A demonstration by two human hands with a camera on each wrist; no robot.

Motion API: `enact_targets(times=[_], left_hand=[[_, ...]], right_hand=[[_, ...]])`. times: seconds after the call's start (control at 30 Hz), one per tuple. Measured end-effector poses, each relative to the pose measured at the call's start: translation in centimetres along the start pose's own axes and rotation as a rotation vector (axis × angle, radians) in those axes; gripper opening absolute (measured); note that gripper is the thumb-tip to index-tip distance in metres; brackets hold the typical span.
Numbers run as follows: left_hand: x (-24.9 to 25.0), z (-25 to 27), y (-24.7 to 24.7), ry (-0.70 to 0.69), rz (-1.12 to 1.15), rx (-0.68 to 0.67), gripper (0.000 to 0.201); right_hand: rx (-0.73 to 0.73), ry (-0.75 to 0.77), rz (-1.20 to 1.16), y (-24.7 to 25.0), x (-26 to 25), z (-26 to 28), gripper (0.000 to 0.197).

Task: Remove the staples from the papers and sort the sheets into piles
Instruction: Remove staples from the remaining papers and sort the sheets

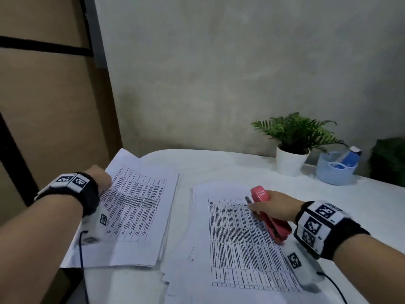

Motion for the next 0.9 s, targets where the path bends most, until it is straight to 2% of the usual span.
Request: enact_targets(times=[0.1, 0.17, 0.27, 0.37, 0.43, 0.5, 0.6, 0.7, 0.77, 0.9], left_hand=[[2.0, -0.7, 0.6, -0.066, 0.01, 0.116, 0.046], [5.4, 0.4, 0.1, -0.201, 0.036, 0.093, 0.04], [11.5, 3.6, -2.6, -0.416, 0.075, -0.049, 0.023], [15.9, 6.8, -6.8, -0.513, -0.019, -0.303, 0.026], [17.4, 7.9, -9.4, -0.514, -0.103, -0.415, 0.023], [18.3, 8.6, -10.6, -0.499, -0.179, -0.438, 0.013], [18.9, 8.9, -10.8, -0.469, -0.253, -0.428, 0.014], [19.0, 8.4, -10.5, -0.411, -0.119, -0.402, 0.009], [19.1, 8.0, -10.4, -0.394, -0.058, -0.377, 0.014], [19.6, 7.7, -10.5, -0.441, -0.134, -0.31, 0.021]], right_hand=[[-0.084, -0.049, 0.046, -0.8, 0.9, -0.2, 0.032], [-0.096, -0.075, 0.053, -0.7, 1.3, -0.2, 0.034], [-0.09, -0.09, 0.087, -0.2, 1.7, 0.1, 0.037], [-0.061, -0.103, 0.17, 0.3, 2.3, 0.9, 0.037], [-0.08, -0.121, 0.172, 0.5, 3.0, 1.2, 0.036], [-0.108, -0.143, 0.18, 0.6, 3.5, 1.6, 0.036], [-0.104, -0.148, 0.203, 0.8, 4.1, 2.2, 0.036], [-0.088, -0.126, 0.244, 0.9, 4.1, 2.3, 0.035], [-0.089, -0.121, 0.254, 0.9, 4.0, 2.5, 0.036], [-0.076, -0.127, 0.258, 1.1, 4.3, 2.6, 0.041]])
Point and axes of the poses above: each hand's wrist, its own z-axis away from the middle knuckle, its own y-axis out of the back of the hand, x = y × z, the point moved 6 cm from there along -z, towards the middle knuckle, and after that the axes turned 10 degrees about -y, right-handed, at the moved point
